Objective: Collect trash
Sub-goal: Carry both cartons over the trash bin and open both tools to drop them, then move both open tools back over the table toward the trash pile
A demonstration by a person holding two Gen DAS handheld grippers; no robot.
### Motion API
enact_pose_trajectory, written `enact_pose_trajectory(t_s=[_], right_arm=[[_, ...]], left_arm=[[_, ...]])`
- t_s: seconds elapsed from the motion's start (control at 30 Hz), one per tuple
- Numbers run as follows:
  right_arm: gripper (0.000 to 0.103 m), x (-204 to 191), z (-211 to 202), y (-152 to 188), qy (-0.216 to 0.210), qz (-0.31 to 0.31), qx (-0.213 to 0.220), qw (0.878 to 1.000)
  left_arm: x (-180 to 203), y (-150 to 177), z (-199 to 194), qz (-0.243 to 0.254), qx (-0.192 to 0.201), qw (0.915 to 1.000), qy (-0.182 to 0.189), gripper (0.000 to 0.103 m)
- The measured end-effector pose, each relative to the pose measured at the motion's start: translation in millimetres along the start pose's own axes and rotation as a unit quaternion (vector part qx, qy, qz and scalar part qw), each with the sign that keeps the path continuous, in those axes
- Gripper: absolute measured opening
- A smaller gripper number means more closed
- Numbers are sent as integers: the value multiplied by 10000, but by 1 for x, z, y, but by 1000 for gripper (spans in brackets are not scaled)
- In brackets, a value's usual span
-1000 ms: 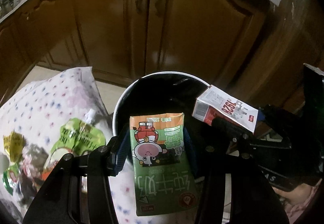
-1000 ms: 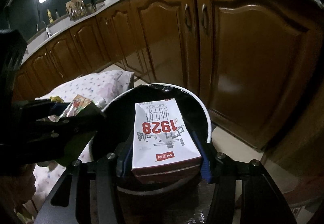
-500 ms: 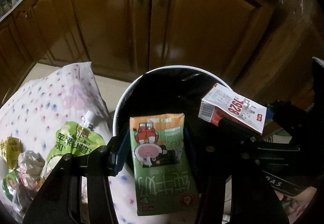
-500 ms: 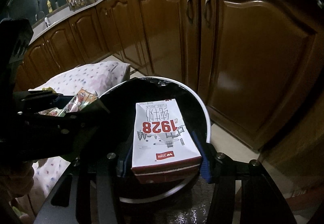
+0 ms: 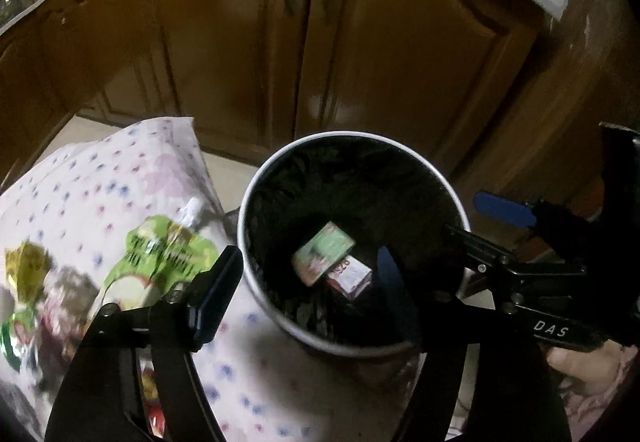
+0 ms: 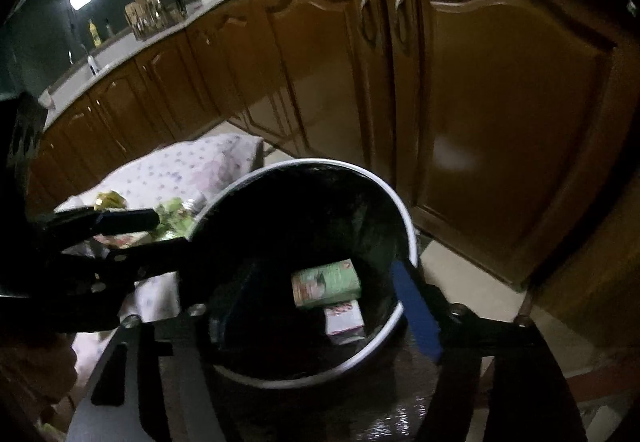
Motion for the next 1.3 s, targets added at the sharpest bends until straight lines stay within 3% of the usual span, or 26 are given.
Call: enact_pose_trajectory(t_s=[0.2, 0.5, 0.6, 0.7, 0.8, 1.03, 1.13, 1.3], right_arm=[[86, -18, -25, 11, -231, 167, 180, 9994], [103, -81, -38, 35, -763, 174, -100, 9969], [103, -105, -38, 41, -878, 24, -243, 9958], [103, -134, -35, 49, -641, -214, -432, 9968], [103, -151, -32, 56, -805, -269, -578, 9947], [102, -181, -35, 69, -1003, -379, -235, 9940], [95, -189, -32, 75, -1434, -289, -198, 9890], [89, -197, -22, 80, -1551, 20, -204, 9877]], left_arm=[[-20, 32, -47, -479, 445, 9978, 116, 77], [-69, 86, -113, -1049, 1063, 9884, -271, 78], [-86, 100, -128, -1206, 1145, 9853, -396, 79], [-102, 117, -141, -1328, 1197, 9822, -575, 79], [-118, 134, -153, -1468, 1239, 9787, -720, 79], [-156, 175, -180, -1820, 1337, 9679, -1098, 79], [-172, 184, -188, -1932, 1356, 9634, -1268, 79], [-209, 205, -203, -2276, 1427, 9503, -1572, 79]])
Point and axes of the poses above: each gripper's, at about its wrist camera, not at the fingertips, and z roughly the way its jaws point, x to its right, y to its underside, the point moved 1 cm from there along z, roughly the way its jaws point, and after that the axes turned 6 degrees about y, right-handed, at the moved point
